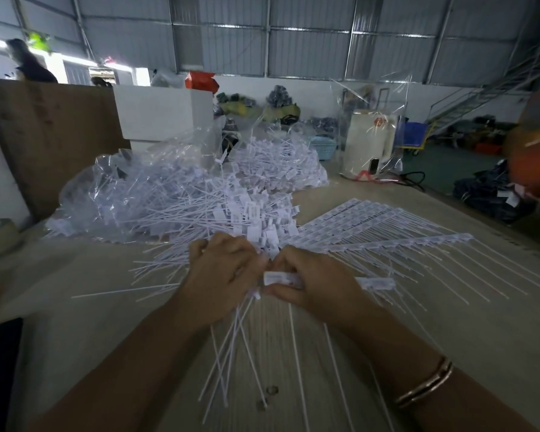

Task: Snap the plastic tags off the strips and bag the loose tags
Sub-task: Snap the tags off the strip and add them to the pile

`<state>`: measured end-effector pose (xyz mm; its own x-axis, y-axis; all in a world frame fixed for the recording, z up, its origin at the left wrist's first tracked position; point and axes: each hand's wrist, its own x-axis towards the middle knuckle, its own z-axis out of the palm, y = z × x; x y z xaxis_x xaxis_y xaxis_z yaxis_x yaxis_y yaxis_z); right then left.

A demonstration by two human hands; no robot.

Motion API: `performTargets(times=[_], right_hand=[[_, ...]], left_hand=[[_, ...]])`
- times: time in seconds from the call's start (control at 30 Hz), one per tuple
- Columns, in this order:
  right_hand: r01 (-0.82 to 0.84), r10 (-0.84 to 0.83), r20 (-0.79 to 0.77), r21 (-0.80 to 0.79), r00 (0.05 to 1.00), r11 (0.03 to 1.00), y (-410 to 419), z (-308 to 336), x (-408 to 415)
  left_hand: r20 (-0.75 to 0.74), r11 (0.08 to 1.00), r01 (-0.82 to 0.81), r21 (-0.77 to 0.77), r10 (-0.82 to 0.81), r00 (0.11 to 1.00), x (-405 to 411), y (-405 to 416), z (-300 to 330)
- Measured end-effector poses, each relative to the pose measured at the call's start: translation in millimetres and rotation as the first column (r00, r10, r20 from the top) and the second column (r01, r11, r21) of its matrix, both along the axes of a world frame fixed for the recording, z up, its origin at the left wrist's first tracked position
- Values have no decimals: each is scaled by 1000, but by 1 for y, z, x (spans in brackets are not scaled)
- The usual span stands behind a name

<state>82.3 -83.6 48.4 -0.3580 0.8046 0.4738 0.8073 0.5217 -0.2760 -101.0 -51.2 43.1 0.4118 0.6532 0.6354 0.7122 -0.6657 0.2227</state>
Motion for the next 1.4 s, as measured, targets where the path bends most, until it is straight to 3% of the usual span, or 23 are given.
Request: performTargets(times=[0.1,0.2,0.3,0.37,0.43,0.57,0.67,0.77,0.87,1.0,1.13,1.27,1.4], right_hand=[[-99,92,-106,-61,990,993,-5,0,0],[-99,72,-191,-135,979,986,-4,3,15],[-11,-5,-100,-161,995,987,-1,0,25],[46,-46,4,-115,999,992,1,-3,25],[49,-49,3,-109,999,993,3,-3,24],[-53,1,-230,-222,973,974,2,1,25],[8,-82,-323,-224,943,974,2,7,48],[109,-146,-178,-199,973,974,1,5,55],[98,-110,-92,-123,990,988,1,-1,32],[16,-14,-59,23,998,1000,-1,-1,10],[-72,65,-121,-55,991,996,-2,-2,8],[-43,26,-124,-139,992,989,1,1,27],[46,-45,14,-115,999,992,4,-2,27]], left_hand=[[66,967,150,-205,-139,988,12,-3,-6],[205,951,181,-250,-131,970,8,2,-5],[205,949,168,-268,-114,972,2,6,-8],[177,953,195,-231,-156,972,0,6,-10],[165,961,238,-141,-214,963,-2,6,-7],[89,976,219,-6,-217,972,-7,7,-1],[80,981,185,64,-190,979,-24,14,-4],[46,1000,7,-10,-7,999,-34,20,-9],[-37,985,-169,29,170,985,-21,11,-11],[67,998,-65,25,63,996,1,-3,-4],[101,981,134,-140,-120,988,12,-6,-7],[195,968,92,-232,-47,980,3,1,-7],[88,980,99,-170,-85,992,0,1,-6]])
